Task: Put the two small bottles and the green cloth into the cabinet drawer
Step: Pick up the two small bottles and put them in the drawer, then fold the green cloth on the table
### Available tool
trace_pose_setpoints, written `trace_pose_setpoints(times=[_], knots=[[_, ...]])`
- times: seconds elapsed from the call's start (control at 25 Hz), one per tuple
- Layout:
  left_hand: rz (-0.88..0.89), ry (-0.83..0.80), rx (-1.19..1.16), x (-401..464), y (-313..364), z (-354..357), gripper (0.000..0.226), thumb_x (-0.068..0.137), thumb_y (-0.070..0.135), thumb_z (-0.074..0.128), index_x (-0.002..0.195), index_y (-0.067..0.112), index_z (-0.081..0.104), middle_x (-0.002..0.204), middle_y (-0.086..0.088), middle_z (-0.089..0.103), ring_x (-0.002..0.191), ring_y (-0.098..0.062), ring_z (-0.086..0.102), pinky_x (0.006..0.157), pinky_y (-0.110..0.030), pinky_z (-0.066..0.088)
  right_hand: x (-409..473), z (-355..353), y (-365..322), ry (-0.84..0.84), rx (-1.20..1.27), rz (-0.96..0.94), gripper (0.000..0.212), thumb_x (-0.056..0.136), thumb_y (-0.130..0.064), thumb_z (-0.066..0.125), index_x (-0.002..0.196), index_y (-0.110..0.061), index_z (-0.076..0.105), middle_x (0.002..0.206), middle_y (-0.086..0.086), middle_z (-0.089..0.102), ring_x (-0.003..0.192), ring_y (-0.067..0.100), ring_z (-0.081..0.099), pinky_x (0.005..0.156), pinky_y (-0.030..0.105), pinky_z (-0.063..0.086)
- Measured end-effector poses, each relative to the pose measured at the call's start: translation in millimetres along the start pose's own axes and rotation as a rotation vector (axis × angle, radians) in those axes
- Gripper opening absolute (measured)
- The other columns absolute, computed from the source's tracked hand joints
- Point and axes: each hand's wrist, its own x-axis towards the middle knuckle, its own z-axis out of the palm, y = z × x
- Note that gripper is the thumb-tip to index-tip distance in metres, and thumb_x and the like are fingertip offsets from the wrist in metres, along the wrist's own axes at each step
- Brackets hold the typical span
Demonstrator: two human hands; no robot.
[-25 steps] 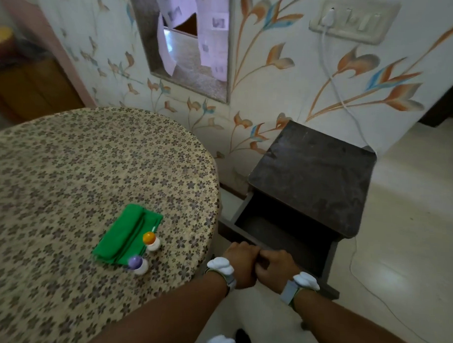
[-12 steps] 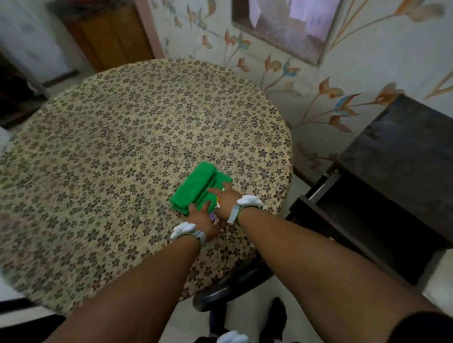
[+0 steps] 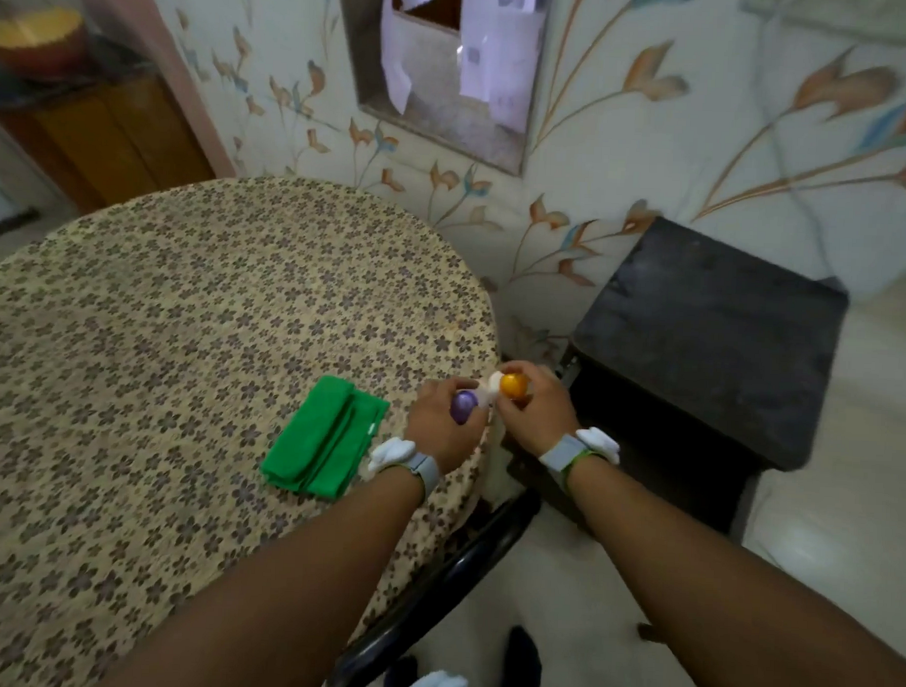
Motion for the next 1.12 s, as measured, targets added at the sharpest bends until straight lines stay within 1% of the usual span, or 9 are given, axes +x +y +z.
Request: trace_pose_setpoints(times=[0.12,0.24,0.4,0.52,0.64,0.72,0.8,0.96,1.12], knots=[[0.234,-0.242,0.12,17,42,47,0.047,0.085,0.035,0.062,0.131,0.026,0.062,0.126,-0.005,0.055,0.101,-0.023,0.064,0.091,-0.028,0.052,-11,-53,41,0.108,0.031,0.109,0.026,0.08,-0.018,0.074,0.106,-0.022,0.072,0.116,0.005,0.062,0.102,0.019,0.062,0.091,0.031,0.051],[0.397,-0.476,0.289,28,61,107,0.054,0.084,0.032,0.056,0.138,0.023,0.057,0.138,-0.014,0.049,0.106,-0.038,0.063,0.094,-0.039,0.052,-25,-81,94,0.108,-0.007,0.241,0.022,0.089,-0.02,0.069,0.11,-0.017,0.074,0.123,0.008,0.058,0.109,0.024,0.062,0.098,0.035,0.05],[0.416,-0.608,0.568,38,53,157,0.042,0.098,0.03,0.052,0.134,0.01,0.06,0.139,-0.02,0.052,0.117,-0.042,0.058,0.096,-0.039,0.046,-31,-73,144,-0.179,-0.047,0.339,0.029,0.099,-0.017,0.058,0.125,-0.01,0.069,0.13,0.009,0.045,0.118,0.029,0.058,0.103,0.025,0.039],[0.491,-0.559,0.657,33,42,159,0.047,0.098,0.043,0.037,0.112,0.015,0.071,0.123,-0.014,0.068,0.108,-0.039,0.063,0.089,-0.038,0.048,-36,-72,154,-0.317,-0.043,0.302,0.031,0.099,-0.014,0.053,0.127,-0.012,0.067,0.125,0.009,0.055,0.117,0.029,0.06,0.103,0.028,0.043],[0.481,-0.352,0.515,28,41,139,0.038,0.096,0.04,0.043,0.09,0.016,0.073,0.095,-0.008,0.073,0.09,-0.032,0.065,0.078,-0.036,0.049,-31,-79,135,-0.106,-0.059,0.35,0.025,0.095,-0.024,0.057,0.113,-0.027,0.074,0.113,0.001,0.075,0.104,0.022,0.069,0.09,0.029,0.052],[0.391,-0.16,0.428,30,38,111,0.036,0.096,0.039,0.046,0.089,0.017,0.074,0.091,-0.006,0.073,0.086,-0.03,0.064,0.078,-0.036,0.048,-19,-77,109,-0.003,-0.1,0.318,0.022,0.092,-0.03,0.059,0.108,-0.028,0.075,0.105,-0.001,0.078,0.099,0.022,0.071,0.086,0.033,0.056],[0.186,-0.046,0.302,35,19,76,0.038,0.098,0.04,0.046,0.091,0.017,0.075,0.09,-0.006,0.074,0.084,-0.027,0.065,0.077,-0.034,0.048,-5,-62,77,-0.032,-0.085,0.22,0.022,0.091,-0.033,0.061,0.107,-0.026,0.075,0.102,-0.001,0.078,0.096,0.022,0.071,0.082,0.033,0.057],[-0.244,0.084,0.154,18,-64,-10,0.04,0.1,0.049,0.044,0.096,0.022,0.072,0.088,-0.005,0.075,0.075,-0.025,0.066,0.067,-0.032,0.052,11,12,-4,-0.269,0.082,-0.004,0.022,0.095,-0.028,0.063,0.111,-0.017,0.073,0.108,0.002,0.075,0.098,0.017,0.067,0.083,0.027,0.051],[-0.609,0.182,0.18,-8,-147,-74,0.045,0.102,0.045,0.046,0.123,0.012,0.068,0.112,-0.011,0.073,0.097,-0.033,0.068,0.08,-0.035,0.052,23,110,-52,-0.578,0.068,-0.021,0.029,0.097,-0.032,0.061,0.121,-0.016,0.068,0.118,0.009,0.071,0.108,0.027,0.066,0.095,0.041,0.054]])
